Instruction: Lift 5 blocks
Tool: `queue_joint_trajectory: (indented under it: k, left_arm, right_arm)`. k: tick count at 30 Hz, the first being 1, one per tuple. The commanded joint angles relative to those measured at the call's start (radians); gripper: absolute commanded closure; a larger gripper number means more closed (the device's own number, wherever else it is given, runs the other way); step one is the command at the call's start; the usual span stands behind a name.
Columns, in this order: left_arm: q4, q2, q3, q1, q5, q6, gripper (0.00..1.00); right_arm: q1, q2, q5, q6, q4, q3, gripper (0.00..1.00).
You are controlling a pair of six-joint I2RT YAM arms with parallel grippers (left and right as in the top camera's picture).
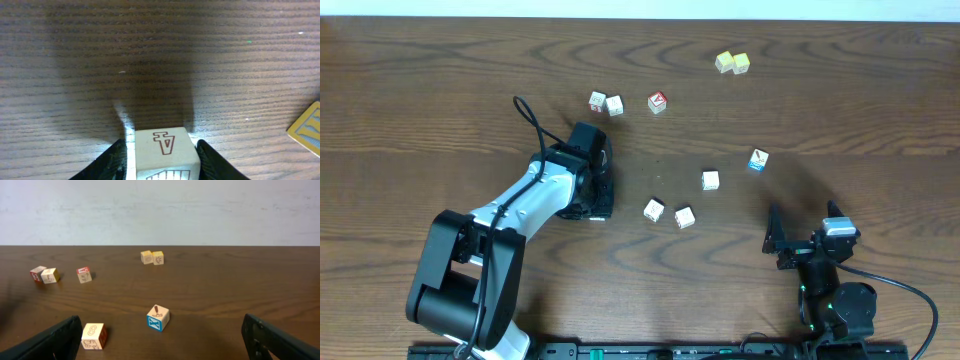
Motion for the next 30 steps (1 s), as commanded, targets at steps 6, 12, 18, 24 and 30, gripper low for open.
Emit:
queue_joint_trajectory:
  k: [6,12,18,24,30]
  left_arm:
    - [-0.064,-0.012,0.042,0.001,-0.018,0.003,0.46]
    - [-0.160,-0.064,0.128,0.001,-0.018,0.003,0.39]
    - [-0.274,-0.208,0.235,0.014,-0.018,0.003,0.25]
    - [-0.430,-0.465,0.268,0.119,-0.036,-0.002,0.16]
    - [-0.553,-0.677,0.268,0.398,-0.131,-0.044,0.15]
  right_arm:
    - [-0.009,-0.006,0.008,-0.012,-0.001,-0.003,0.01]
    - [-0.009,-0.006,0.008,-0.012,-0.001,-0.003,0.01]
    - [-0.009,-0.006,0.008,-0.012,-0.001,-0.003,0.01]
    - [-0.009,-0.006,0.008,-0.012,-0.001,-0.003,0.01]
    - [-0.009,-0.006,0.008,-0.012,-0.001,-0.003,0.01]
